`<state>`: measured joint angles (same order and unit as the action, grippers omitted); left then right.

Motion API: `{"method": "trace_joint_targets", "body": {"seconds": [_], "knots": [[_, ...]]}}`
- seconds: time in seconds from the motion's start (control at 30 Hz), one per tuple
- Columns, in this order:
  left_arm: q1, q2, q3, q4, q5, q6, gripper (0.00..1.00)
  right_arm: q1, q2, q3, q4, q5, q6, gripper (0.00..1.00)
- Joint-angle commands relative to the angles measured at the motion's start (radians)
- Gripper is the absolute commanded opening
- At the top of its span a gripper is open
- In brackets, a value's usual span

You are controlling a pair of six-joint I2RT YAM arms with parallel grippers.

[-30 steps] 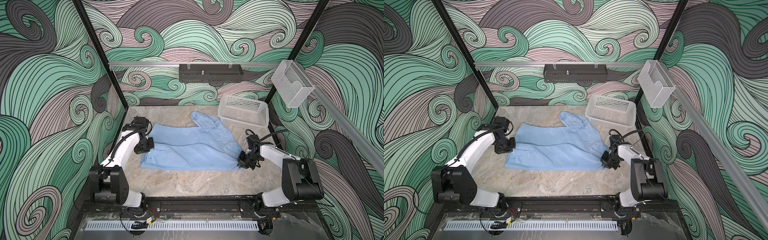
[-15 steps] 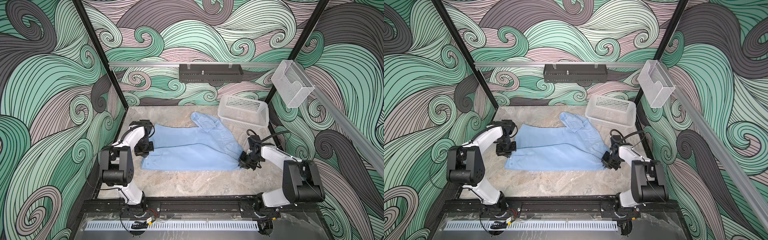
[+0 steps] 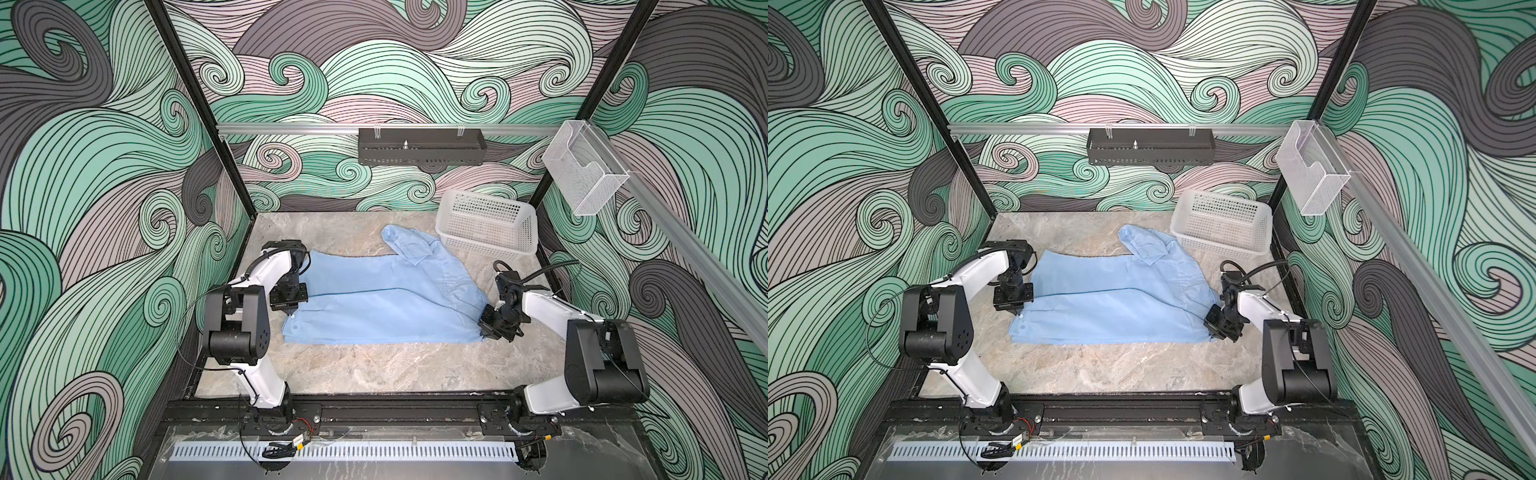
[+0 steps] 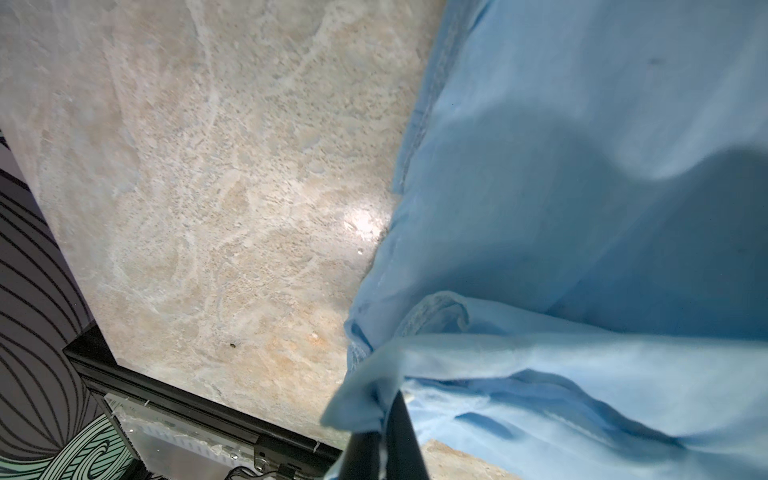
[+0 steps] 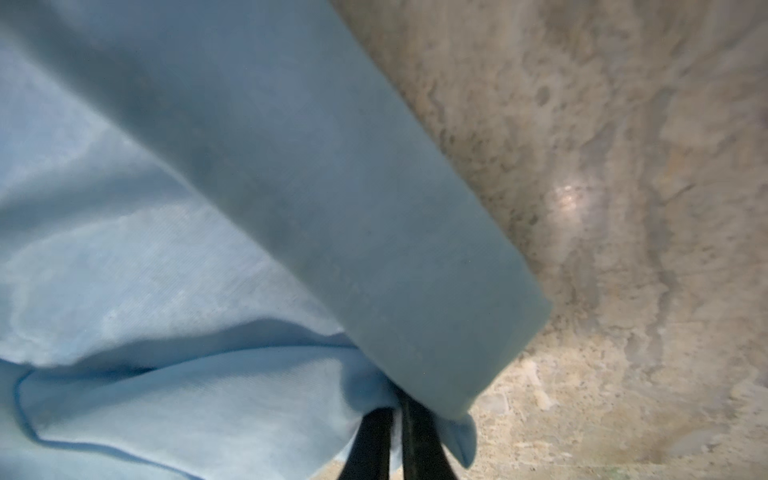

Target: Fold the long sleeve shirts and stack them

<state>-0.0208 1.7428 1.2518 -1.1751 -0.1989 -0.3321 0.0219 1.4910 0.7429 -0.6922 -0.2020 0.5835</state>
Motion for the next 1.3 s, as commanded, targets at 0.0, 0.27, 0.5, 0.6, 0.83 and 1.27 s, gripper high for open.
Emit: {"method": "trace_joint_targets", "body": {"seconds": [0.0,0.27,0.5,0.6,0.83,1.27], "knots": [[0.008,0.027,0.035,-0.036,-0.089,-0.004,0.00,-0.022,0.033,-0.007,-0.004,0.100,-0.001,0.09],[0.010,0.056,0.033,-0.033,-0.058,0.002,0.00,-0.022,0.004,0.019,-0.026,0.031,-0.035,0.18],[0.006,-0.009,0.075,-0.070,-0.027,-0.005,0.42,0.002,-0.161,0.083,-0.159,-0.061,-0.085,0.48],[0.000,-0.090,0.143,-0.133,-0.030,-0.015,0.56,0.025,-0.265,0.144,-0.241,-0.023,-0.090,0.56],[-0.049,-0.209,0.124,-0.031,0.227,-0.028,0.64,0.157,-0.210,0.243,-0.180,-0.073,-0.021,0.56],[-0.029,-0.061,-0.192,0.209,0.406,-0.160,0.60,0.242,0.158,0.143,0.106,-0.110,0.068,0.40]]}}
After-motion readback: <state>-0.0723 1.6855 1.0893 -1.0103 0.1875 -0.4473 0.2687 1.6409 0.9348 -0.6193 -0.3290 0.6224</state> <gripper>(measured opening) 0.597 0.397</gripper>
